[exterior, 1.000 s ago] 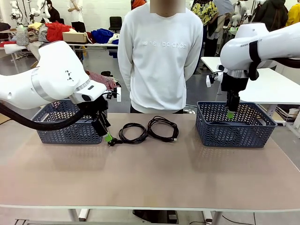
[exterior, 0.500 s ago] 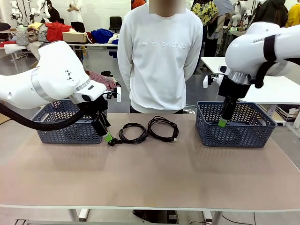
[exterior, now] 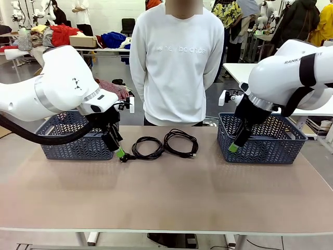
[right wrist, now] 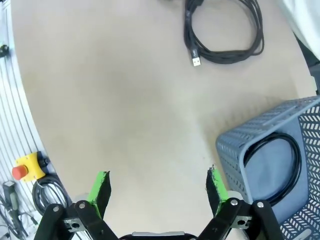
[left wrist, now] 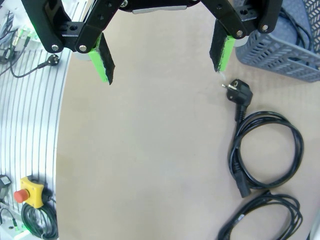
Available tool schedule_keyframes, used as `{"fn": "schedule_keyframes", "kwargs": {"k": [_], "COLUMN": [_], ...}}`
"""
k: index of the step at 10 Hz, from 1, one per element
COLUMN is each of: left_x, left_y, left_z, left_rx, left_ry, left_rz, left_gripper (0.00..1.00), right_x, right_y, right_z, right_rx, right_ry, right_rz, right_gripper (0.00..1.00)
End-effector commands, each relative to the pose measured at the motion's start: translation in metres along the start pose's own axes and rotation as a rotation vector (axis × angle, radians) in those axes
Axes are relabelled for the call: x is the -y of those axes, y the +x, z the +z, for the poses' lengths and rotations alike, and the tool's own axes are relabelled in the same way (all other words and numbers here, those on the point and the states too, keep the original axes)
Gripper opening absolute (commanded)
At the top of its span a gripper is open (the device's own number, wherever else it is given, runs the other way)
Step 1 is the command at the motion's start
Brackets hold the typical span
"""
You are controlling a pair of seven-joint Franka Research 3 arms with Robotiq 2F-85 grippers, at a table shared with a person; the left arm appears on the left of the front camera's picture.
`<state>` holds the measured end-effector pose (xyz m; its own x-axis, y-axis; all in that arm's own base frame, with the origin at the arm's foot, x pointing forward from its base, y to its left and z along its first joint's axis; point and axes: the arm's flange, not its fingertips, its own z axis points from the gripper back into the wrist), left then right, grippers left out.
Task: Organize the cables according to human instructions.
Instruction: Pick up a bundle of cables and place it in the basket indicated by the human.
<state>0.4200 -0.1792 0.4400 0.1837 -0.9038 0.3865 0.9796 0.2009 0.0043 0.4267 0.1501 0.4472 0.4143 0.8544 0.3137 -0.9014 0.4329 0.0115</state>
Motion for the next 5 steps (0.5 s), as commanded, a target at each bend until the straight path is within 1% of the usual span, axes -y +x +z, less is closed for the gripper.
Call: {"fn": "schedule_keyframes", "kwargs": {"k": [1, 3, 4, 5], "left_x": [-0.0001, -0.0001, -0.0001, -0.0001], "left_y": [-0.0009, -0.0009, -0.0009, -0.0009], "left_z": [0.0008, 0.0008, 0.0008, 0.0008], "left_rx": [-0.001, -0.001, -0.001, -0.001], "left_ry": [0.004, 0.004, 0.004, 0.004], "left_rz": [0.003, 0.003, 0.003, 0.003], "left_gripper": [1.00, 1.00, 1.00, 1.00], "right_x": [-0.0117, -0.0147, -0.0143, -0.0130], "right_y": [-0.0084, -0.0077, -0.0069, -0.0005], "right_z": [-0.0052, -0.0059, -0.0062, -0.0041], "right_rx": [0.064, 0.070, 0.057, 0.022], "right_ry": [0.010, 0.028, 0.039, 0.017], "right_rz": [0.020, 0.033, 0.030, 0.015], "right_gripper": [1.00, 1.00, 1.00, 1.00]}}
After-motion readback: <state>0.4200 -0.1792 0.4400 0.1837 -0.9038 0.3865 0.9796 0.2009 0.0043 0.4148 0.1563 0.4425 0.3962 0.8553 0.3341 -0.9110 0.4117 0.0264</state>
